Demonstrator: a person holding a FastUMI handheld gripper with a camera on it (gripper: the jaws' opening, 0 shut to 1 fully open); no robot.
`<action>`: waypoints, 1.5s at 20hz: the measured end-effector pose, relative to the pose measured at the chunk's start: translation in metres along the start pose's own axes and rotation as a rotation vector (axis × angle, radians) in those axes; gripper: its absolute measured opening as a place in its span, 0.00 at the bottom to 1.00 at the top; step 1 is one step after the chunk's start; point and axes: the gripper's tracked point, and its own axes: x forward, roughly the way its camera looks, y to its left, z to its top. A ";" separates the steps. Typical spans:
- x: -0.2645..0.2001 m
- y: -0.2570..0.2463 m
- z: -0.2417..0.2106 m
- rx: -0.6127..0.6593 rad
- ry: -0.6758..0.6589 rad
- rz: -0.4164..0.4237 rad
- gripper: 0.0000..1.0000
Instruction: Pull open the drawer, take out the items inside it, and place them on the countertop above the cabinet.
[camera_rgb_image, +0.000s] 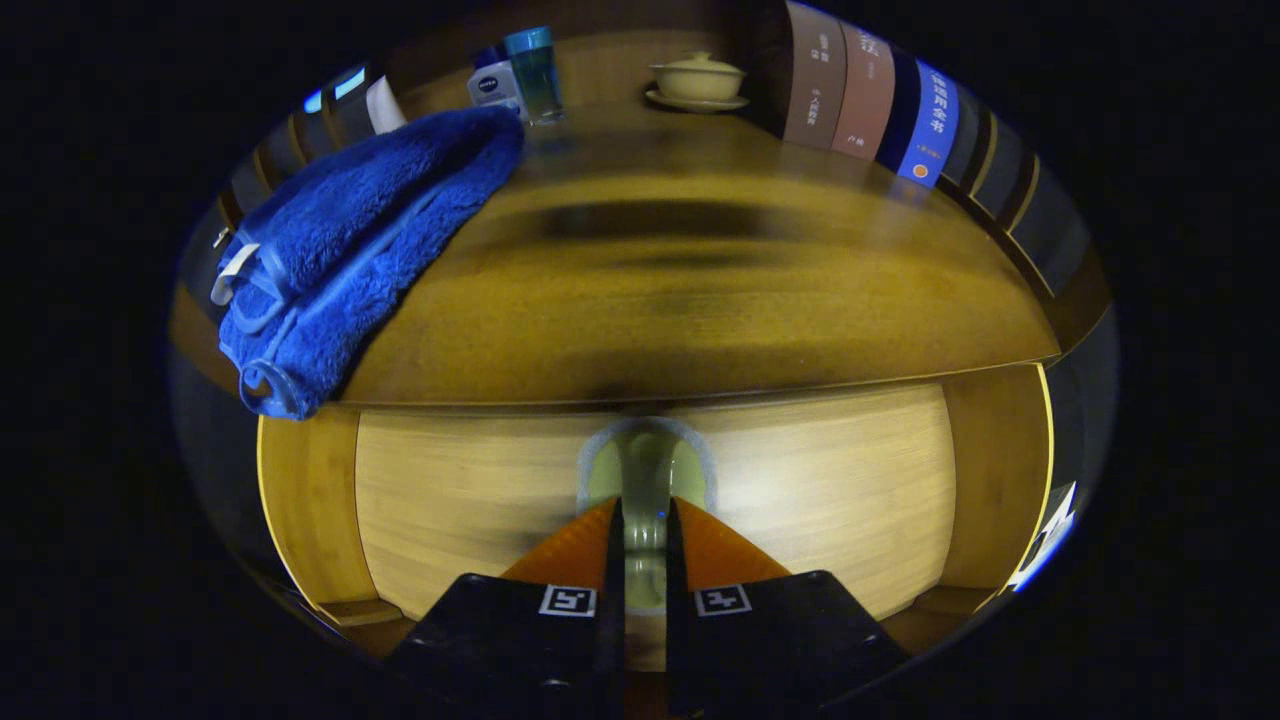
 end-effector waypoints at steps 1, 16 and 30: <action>-0.003 -0.001 0.000 -0.002 0.008 0.003 0.21; -0.081 -0.004 0.006 0.000 -0.162 0.035 0.21; -0.150 0.007 0.109 -0.012 -0.382 0.060 0.21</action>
